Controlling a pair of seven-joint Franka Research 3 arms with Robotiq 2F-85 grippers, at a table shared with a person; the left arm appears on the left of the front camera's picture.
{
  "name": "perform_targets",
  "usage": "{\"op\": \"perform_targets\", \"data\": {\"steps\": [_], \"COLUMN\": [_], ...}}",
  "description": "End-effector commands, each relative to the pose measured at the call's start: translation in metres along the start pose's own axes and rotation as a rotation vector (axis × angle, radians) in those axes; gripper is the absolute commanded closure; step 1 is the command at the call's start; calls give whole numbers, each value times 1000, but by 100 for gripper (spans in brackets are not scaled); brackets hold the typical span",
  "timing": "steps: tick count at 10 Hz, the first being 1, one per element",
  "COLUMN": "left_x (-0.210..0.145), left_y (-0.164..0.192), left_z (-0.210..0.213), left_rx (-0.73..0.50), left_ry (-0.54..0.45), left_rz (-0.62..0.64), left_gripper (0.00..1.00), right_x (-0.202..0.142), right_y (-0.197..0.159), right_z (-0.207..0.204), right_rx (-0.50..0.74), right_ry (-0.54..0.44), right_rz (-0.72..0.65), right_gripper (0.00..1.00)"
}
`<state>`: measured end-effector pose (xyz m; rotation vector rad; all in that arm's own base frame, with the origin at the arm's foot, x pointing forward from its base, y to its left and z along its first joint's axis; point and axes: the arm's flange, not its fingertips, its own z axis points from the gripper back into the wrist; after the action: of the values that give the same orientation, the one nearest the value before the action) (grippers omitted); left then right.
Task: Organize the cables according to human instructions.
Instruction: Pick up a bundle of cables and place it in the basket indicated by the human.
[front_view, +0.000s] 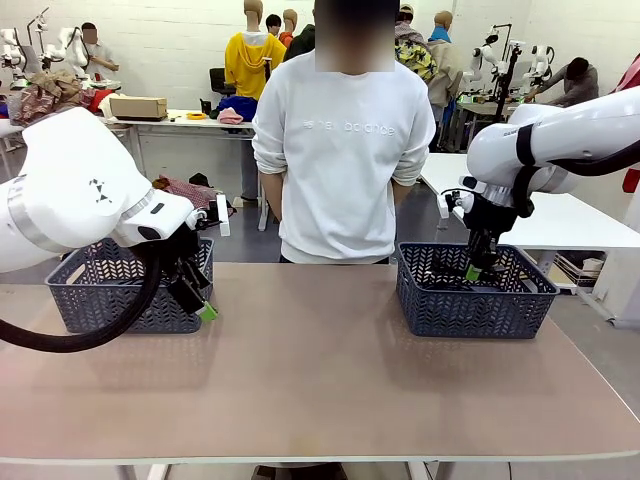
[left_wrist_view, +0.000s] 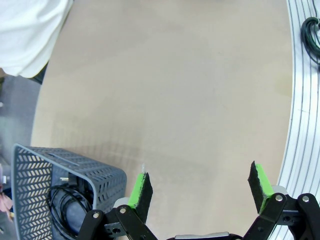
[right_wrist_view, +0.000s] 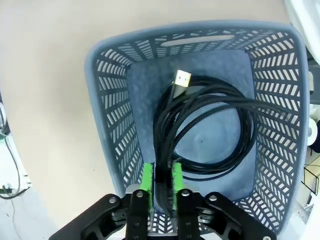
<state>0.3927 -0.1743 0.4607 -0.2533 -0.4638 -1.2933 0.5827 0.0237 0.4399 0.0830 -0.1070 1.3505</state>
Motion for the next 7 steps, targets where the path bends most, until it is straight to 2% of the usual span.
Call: {"op": "perform_targets", "data": {"steps": [1, 4, 5, 6, 7], "left_x": [0, 0, 0, 0, 0], "left_y": [0, 0, 0, 0, 0], "left_z": [1, 1, 1, 1, 1], "left_rx": [-4, -4, -4, -4, -4], "left_ry": [-1, -1, -1, -1, -1], "left_rz": [2, 2, 2, 2, 2], "left_gripper": [0, 0, 0, 0, 0], "right_x": [1, 4, 5, 6, 6], "right_y": [-2, -6, -7, -7, -7], "right_z": [1, 7, 8, 10, 10], "right_rx": [-9, -1, 7, 10, 11], "right_ry": [-54, -76, -82, -83, -76], "right_rz": [2, -48, -63, -64, -64], "right_gripper": [58, 32, 20, 12, 0]}}
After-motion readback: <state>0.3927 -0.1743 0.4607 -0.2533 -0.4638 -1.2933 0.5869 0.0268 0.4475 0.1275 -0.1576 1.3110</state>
